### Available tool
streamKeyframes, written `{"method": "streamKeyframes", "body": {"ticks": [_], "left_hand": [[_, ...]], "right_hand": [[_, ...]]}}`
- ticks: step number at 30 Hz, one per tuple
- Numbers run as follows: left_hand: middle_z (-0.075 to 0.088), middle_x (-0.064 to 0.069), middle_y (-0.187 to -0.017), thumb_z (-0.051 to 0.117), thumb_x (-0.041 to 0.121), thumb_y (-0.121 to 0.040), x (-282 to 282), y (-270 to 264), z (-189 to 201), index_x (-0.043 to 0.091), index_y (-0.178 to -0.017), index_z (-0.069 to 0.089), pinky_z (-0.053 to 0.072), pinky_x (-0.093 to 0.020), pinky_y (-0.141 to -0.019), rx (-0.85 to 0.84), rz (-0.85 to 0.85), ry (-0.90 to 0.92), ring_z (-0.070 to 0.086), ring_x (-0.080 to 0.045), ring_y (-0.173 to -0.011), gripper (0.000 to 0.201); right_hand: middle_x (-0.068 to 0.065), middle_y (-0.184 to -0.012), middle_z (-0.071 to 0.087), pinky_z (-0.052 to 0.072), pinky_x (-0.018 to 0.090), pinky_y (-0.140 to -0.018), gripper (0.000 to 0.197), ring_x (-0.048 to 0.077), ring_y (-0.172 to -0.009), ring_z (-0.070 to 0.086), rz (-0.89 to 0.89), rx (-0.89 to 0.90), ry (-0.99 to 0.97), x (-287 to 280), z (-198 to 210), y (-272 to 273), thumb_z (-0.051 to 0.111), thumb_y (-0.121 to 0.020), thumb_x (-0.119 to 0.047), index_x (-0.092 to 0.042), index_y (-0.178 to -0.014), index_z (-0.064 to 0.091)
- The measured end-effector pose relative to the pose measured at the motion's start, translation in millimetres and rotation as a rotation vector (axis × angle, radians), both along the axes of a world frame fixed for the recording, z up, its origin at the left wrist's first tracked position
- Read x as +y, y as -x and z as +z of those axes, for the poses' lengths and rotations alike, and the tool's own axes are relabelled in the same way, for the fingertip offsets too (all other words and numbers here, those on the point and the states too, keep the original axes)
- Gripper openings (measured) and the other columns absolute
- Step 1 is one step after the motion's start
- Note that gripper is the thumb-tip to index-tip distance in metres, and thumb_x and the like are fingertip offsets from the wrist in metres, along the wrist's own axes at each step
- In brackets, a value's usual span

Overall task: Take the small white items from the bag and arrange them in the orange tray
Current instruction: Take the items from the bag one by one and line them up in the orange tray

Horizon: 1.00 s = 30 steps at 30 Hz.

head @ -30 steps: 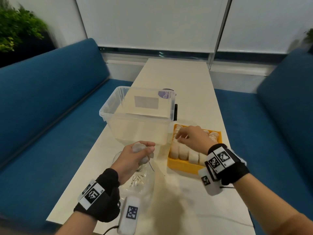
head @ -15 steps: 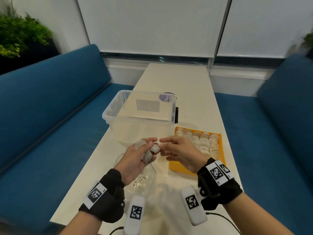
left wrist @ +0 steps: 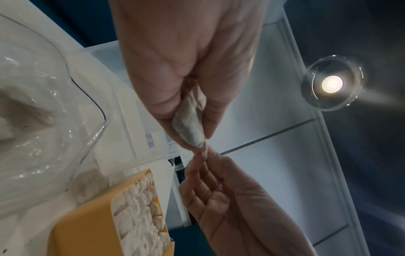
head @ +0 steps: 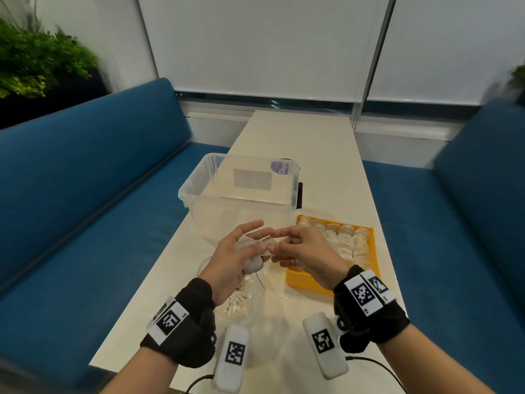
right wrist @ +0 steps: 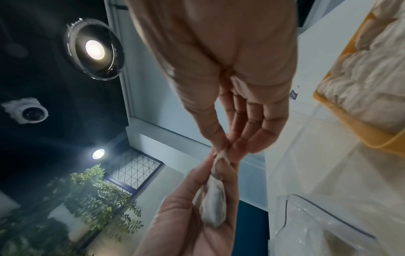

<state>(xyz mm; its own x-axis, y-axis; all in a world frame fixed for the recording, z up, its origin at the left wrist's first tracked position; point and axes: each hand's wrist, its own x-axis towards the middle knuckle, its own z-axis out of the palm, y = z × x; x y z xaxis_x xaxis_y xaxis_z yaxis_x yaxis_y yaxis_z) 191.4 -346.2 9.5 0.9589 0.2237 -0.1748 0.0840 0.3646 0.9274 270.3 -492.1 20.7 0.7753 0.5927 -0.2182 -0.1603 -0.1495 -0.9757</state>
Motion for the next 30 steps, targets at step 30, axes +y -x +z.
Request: {"method": "streamKeyframes", "body": {"ticks": [30], "left_hand": [[0.068,0.01,-0.076,0.075,0.018,-0.082,-1,-11,12,0.02,-0.085,0.071,0.039,-0.014,-0.064,-0.079,0.022,-0.756,0.053,0.008,-0.061,0.006]], "right_hand": [[-0.011,-0.081,0.07,0.043,0.007,-0.068,0.006,-0.003,-0.073,0.059,0.02,-0.834,0.263,-5,55,-18,0.068,-0.084,-0.022,-0.021,-0.087,0.073]]}}
